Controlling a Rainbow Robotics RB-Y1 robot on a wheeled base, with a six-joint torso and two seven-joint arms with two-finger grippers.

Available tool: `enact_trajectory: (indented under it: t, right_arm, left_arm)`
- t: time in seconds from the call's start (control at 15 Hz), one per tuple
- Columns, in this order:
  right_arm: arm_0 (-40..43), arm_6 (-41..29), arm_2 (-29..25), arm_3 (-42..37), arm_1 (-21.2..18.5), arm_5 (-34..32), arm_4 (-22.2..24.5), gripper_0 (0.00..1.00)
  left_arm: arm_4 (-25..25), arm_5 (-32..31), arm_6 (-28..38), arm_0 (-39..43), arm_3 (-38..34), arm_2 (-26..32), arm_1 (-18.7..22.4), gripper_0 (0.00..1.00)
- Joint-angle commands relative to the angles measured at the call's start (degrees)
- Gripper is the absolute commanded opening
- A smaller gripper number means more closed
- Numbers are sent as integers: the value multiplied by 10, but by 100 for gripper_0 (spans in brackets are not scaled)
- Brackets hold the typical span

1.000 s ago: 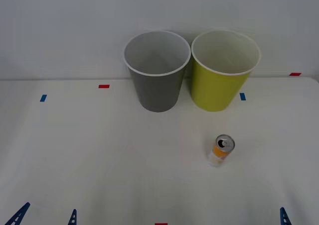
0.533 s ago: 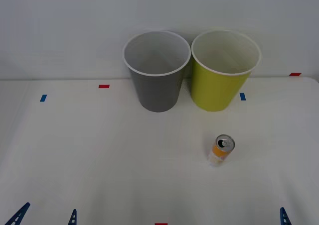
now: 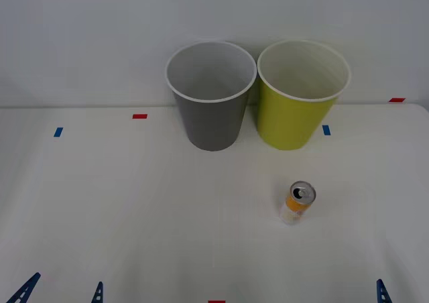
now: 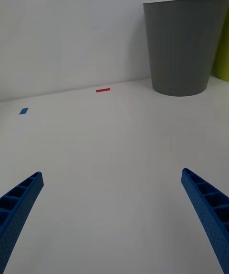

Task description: Put cans in the gray bin and PET bottles in the light green bin.

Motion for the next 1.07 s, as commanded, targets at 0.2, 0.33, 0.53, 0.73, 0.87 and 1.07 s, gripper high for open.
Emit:
enact_trajectory:
  t: [0.2, 0.33, 0.53, 0.73, 0.87, 1.07]
  right_arm:
    - [0, 0, 0, 0, 0, 0, 0, 100]
    - [0, 0, 0, 0, 0, 0, 0, 100]
    - [0, 0, 0, 0, 0, 0, 0, 100]
    - [0, 0, 0, 0, 0, 0, 0, 100]
    - [0, 0, 0, 0, 0, 0, 0, 100]
    - [0, 0, 0, 0, 0, 0, 0, 100]
  left_arm:
    - [0, 0, 0, 0, 0, 0, 0, 100]
    - [0, 0, 0, 0, 0, 0, 0, 100]
    - [0, 0, 0, 0, 0, 0, 0, 100]
    - [0, 0, 0, 0, 0, 0, 0, 100]
    - [0, 0, 0, 0, 0, 0, 0, 100]
    - [0, 0, 0, 0, 0, 0, 0, 100]
